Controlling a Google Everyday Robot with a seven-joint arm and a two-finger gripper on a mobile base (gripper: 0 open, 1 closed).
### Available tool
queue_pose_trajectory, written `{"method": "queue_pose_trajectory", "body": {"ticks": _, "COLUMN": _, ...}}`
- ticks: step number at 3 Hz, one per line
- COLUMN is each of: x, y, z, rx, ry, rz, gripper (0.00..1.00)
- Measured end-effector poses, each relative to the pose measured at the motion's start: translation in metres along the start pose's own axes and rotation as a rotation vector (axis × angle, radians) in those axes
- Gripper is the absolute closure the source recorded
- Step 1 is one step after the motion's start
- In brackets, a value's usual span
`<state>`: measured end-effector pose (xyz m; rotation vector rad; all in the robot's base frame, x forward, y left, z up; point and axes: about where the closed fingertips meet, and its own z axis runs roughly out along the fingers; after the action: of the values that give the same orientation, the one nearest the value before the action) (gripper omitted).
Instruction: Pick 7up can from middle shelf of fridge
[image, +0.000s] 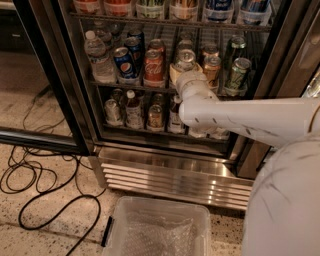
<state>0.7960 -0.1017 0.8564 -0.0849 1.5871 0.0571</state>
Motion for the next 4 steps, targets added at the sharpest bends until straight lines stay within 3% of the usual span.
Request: {"method": "queue_pose_trajectory", "body": {"ticks": 4, "x": -0.0031, "y": 0.0014, "z": -0.0101, "rx": -0.006, "ry": 0.026, "rz": 0.045, "gripper": 1.0}}
